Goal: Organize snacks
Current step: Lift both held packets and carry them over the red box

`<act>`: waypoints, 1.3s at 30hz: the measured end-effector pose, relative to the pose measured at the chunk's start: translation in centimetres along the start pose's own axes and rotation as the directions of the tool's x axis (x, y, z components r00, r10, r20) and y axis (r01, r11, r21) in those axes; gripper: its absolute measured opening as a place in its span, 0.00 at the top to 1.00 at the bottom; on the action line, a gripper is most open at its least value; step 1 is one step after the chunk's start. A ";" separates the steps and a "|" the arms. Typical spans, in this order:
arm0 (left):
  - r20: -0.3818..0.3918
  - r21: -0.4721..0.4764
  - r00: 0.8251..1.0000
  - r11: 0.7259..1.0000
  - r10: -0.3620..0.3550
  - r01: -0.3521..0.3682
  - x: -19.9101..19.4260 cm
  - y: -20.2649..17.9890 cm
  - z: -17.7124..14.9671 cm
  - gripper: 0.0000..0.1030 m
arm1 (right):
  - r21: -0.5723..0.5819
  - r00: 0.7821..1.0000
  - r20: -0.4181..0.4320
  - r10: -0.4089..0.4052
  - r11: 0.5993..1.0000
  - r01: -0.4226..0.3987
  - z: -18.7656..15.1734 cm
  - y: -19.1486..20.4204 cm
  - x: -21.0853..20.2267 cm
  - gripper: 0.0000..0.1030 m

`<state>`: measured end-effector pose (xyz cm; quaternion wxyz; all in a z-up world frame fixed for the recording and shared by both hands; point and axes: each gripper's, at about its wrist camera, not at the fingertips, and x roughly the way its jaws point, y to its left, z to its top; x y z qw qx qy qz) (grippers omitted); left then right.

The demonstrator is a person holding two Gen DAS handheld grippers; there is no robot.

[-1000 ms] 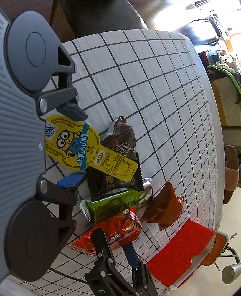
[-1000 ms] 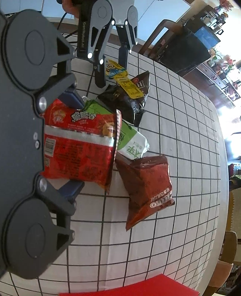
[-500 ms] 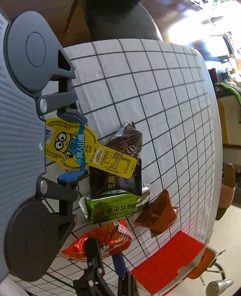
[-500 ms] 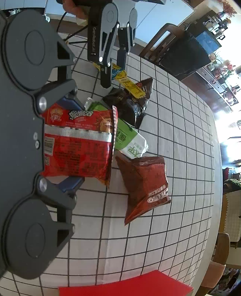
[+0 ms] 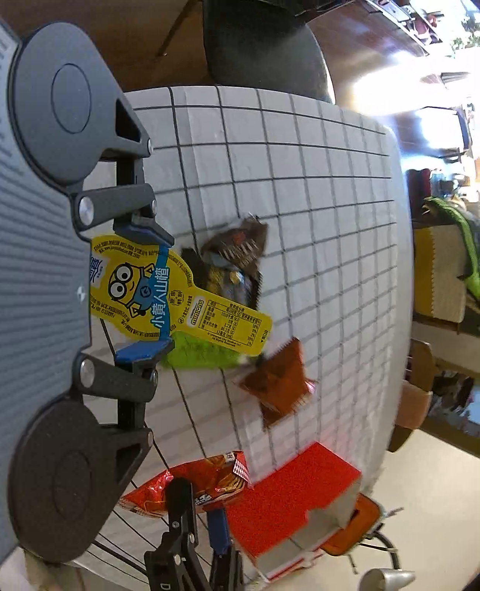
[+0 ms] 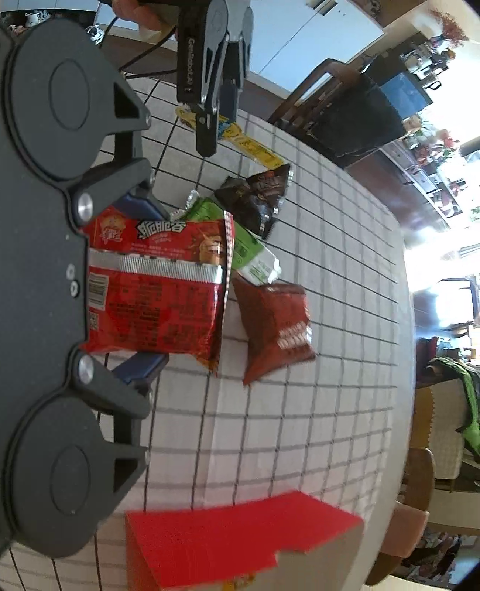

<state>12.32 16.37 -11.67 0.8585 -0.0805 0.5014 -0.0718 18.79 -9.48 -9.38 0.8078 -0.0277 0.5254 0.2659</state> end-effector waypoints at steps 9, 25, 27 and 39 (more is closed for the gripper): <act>0.056 -0.013 0.998 1.000 0.020 -0.020 -3.4 -6.2 2.2 0.50 | 0.010 0.997 0.072 -0.011 1.000 0.010 0.6 -4.1 -4.9 0.30; 0.103 0.070 0.995 0.998 -0.016 0.008 -2.3 -19.9 7.4 0.50 | 0.002 0.983 0.157 -0.091 0.996 0.092 1.7 -14.0 -10.7 0.30; 0.104 0.086 0.994 0.996 -0.016 0.007 -1.5 -21.8 8.1 0.50 | 0.002 0.981 0.159 -0.107 0.994 0.108 1.8 -15.5 -11.0 0.30; 0.063 0.108 0.998 0.994 -0.022 0.015 3.3 -30.8 11.7 0.50 | 0.026 0.972 0.142 -0.186 0.983 0.184 2.5 -24.0 -11.2 0.30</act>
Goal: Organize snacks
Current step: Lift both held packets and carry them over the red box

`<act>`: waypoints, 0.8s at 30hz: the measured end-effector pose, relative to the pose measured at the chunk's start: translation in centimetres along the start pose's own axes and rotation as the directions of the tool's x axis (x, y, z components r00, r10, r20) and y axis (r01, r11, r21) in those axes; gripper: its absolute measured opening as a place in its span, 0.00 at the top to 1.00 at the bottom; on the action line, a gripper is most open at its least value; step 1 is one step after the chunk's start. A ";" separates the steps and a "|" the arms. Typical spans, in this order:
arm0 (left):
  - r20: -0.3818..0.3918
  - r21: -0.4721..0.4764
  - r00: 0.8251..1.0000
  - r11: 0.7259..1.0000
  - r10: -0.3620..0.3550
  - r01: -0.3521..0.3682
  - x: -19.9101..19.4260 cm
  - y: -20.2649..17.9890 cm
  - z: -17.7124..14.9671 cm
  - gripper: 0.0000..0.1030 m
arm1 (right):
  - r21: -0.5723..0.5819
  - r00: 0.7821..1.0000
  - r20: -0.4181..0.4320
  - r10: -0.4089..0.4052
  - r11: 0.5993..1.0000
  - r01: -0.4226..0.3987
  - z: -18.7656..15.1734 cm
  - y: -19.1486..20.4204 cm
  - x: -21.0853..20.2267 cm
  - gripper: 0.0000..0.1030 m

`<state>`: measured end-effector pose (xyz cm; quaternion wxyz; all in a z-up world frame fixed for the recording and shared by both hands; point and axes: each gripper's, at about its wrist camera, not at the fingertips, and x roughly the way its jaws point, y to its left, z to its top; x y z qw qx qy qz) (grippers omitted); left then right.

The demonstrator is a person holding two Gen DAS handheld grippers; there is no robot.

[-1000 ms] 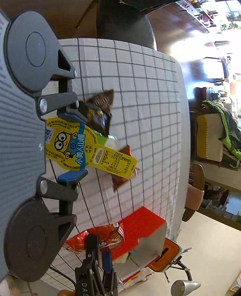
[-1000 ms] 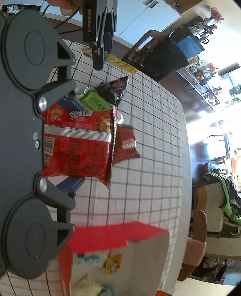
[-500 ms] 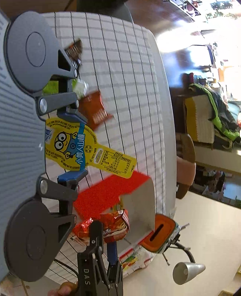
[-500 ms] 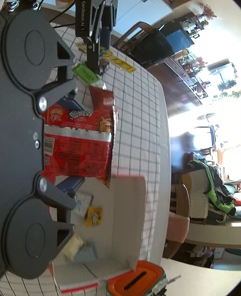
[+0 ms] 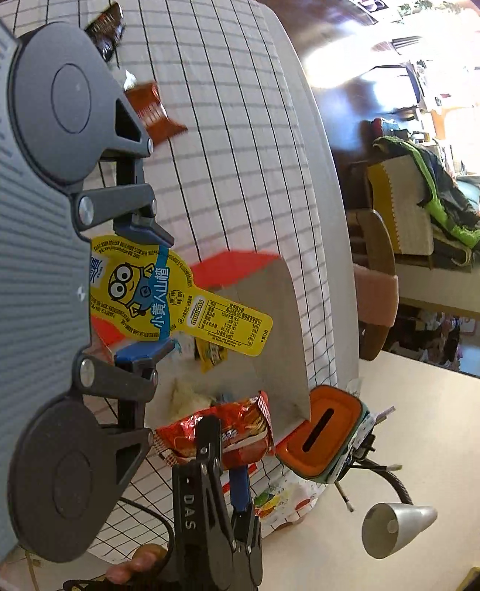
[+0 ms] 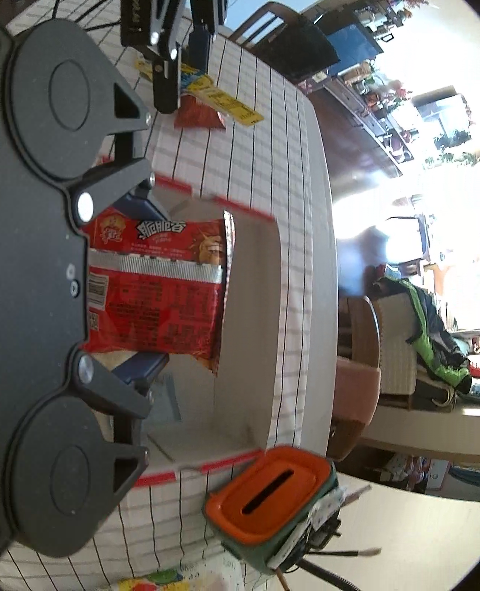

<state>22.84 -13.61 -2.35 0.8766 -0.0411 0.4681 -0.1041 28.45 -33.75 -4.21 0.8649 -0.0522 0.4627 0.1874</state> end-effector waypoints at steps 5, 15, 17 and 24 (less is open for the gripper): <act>-0.031 0.018 1.000 1.000 0.007 -0.006 2.7 -2.7 1.5 0.50 | -0.016 0.999 -0.030 -0.041 0.999 0.040 0.3 -2.7 1.5 0.30; -0.108 0.110 0.992 0.992 0.071 -0.059 9.0 -7.5 3.2 0.50 | -0.094 0.989 -0.096 -0.110 0.990 0.101 1.4 -6.6 5.4 0.30; -0.134 0.118 0.988 0.991 0.077 -0.061 10.1 -8.0 3.5 0.50 | -0.102 0.987 -0.119 -0.108 0.990 0.096 1.4 -7.2 6.3 0.30; -0.201 0.145 0.973 0.986 0.114 -0.085 13.1 -9.1 4.0 0.50 | -0.154 0.981 -0.170 -0.093 0.986 0.066 1.4 -7.5 8.8 0.30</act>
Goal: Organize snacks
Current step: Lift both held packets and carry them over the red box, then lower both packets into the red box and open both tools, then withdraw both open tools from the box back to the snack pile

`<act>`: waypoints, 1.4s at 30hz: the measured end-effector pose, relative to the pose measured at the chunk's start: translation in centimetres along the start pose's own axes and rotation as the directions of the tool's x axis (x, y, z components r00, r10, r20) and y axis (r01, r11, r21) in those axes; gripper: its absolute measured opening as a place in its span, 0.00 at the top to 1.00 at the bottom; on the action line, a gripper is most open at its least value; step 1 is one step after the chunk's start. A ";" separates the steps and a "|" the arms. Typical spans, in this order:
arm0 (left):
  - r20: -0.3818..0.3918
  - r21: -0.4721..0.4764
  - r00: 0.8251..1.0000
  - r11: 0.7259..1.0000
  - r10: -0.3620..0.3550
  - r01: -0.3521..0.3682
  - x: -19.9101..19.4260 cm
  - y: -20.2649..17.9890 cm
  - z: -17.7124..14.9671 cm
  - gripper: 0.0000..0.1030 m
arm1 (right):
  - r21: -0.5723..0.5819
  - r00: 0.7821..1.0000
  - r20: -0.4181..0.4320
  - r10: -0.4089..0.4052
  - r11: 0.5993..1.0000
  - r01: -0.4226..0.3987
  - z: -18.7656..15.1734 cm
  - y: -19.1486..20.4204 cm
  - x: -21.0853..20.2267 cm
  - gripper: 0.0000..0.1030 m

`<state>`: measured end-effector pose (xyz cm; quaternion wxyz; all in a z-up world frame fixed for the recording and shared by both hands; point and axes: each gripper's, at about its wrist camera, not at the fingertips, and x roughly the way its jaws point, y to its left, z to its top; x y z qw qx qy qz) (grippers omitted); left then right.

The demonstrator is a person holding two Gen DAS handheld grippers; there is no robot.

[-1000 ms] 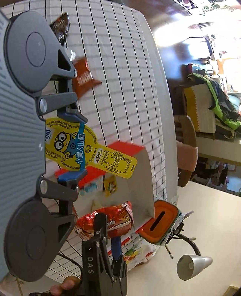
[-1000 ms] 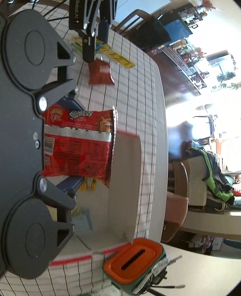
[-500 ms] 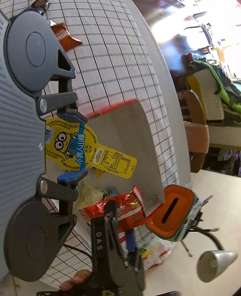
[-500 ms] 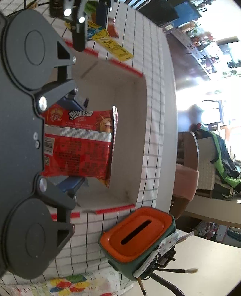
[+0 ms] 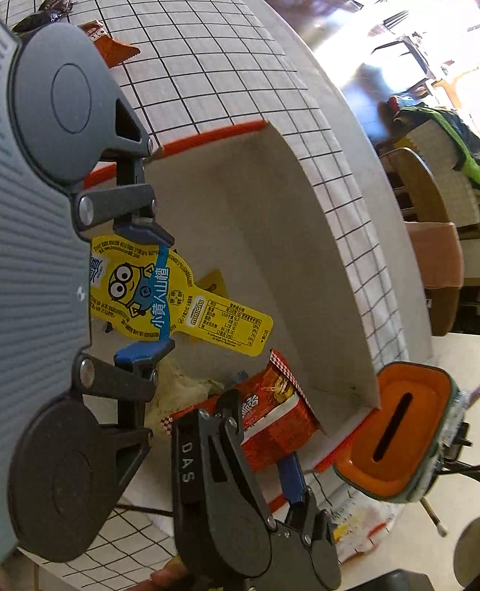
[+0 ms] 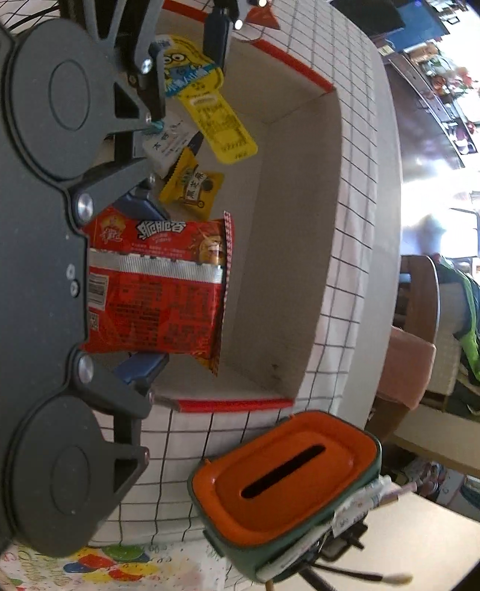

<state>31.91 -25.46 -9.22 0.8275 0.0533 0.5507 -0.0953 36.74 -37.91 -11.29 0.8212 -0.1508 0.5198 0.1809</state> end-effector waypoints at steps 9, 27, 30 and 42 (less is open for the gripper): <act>-0.124 0.016 0.992 1.000 0.026 -0.025 2.5 -0.3 1.5 0.49 | -0.021 0.998 -0.053 0.036 0.999 -0.037 0.4 -0.3 1.4 0.30; -0.056 -0.023 0.998 1.000 -0.020 0.019 0.6 0.7 0.7 0.46 | 0.044 0.997 0.022 0.078 0.996 -0.079 -0.3 -1.1 -1.3 0.27; -0.022 -0.030 0.999 0.999 -0.032 0.031 -0.4 1.2 0.1 0.43 | 0.056 0.995 0.055 0.081 0.995 -0.085 -0.6 -1.1 -2.4 0.26; 0.138 -0.041 0.990 0.998 -0.041 0.048 -5.5 2.4 -2.2 0.37 | 0.076 0.979 0.172 0.110 0.989 -0.124 -2.1 0.8 -8.1 0.19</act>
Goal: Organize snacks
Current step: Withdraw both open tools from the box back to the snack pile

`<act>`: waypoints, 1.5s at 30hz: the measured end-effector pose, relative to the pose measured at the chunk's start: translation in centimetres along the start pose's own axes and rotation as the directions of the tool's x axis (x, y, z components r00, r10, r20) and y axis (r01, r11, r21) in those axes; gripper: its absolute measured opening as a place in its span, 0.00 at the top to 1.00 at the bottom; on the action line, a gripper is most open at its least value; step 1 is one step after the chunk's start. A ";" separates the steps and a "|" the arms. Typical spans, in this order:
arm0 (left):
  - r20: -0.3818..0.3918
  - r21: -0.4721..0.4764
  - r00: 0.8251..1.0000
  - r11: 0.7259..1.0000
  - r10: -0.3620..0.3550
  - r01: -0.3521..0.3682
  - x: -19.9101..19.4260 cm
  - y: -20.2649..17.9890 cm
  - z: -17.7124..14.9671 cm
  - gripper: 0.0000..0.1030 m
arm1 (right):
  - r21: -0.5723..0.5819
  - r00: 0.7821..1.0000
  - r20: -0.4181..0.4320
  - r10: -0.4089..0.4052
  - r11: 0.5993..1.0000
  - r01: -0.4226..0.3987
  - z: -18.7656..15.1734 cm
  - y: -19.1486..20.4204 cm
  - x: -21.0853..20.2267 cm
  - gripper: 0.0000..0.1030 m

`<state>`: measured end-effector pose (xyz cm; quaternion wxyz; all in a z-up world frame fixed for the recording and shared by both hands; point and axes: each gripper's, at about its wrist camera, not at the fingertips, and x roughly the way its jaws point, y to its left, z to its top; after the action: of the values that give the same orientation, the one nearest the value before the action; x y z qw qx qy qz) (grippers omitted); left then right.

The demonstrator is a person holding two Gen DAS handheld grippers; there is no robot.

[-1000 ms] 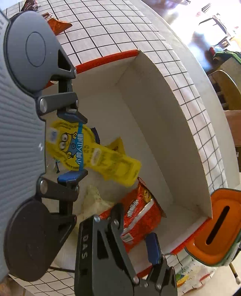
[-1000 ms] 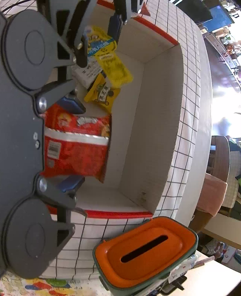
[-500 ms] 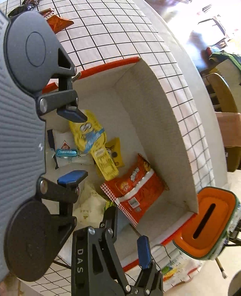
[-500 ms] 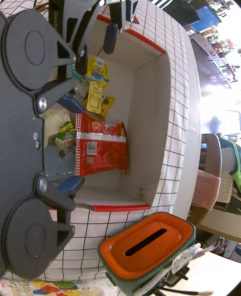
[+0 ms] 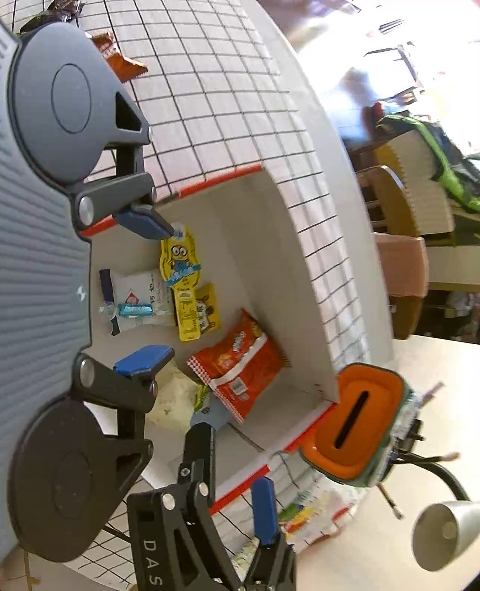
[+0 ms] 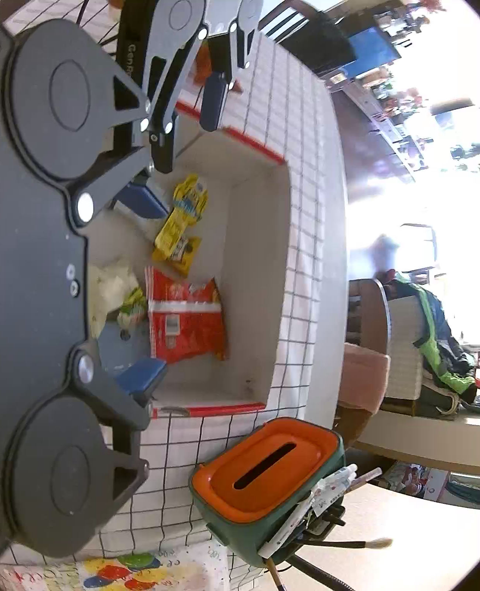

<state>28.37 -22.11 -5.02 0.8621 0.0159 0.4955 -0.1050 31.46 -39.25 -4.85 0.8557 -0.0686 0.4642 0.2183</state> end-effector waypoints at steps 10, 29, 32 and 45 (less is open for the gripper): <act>0.114 -0.042 0.993 0.999 -0.012 0.017 -4.5 2.9 -2.3 0.27 | 0.000 0.996 0.083 0.034 0.999 -0.034 -0.7 3.4 -3.2 0.10; 0.219 -0.114 0.976 0.993 -0.002 0.028 -10.6 12.7 -10.0 0.15 | -0.063 0.980 0.131 0.149 0.988 -0.141 -1.1 15.0 -3.0 0.00; 0.233 -0.123 0.972 0.992 0.005 0.025 -11.3 14.7 -11.3 0.13 | -0.072 0.978 0.130 0.164 0.985 -0.156 -1.0 17.2 -2.5 0.00; 0.210 -0.196 0.975 0.980 0.074 -0.032 -12.2 24.9 -15.5 0.10 | -0.052 0.989 0.043 0.144 0.989 -0.142 0.3 24.6 2.2 0.00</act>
<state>14.12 6.28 -4.41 0.9108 -0.0655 0.4061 -0.0348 21.98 -16.40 -4.39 0.8464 -0.0507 0.4425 0.2919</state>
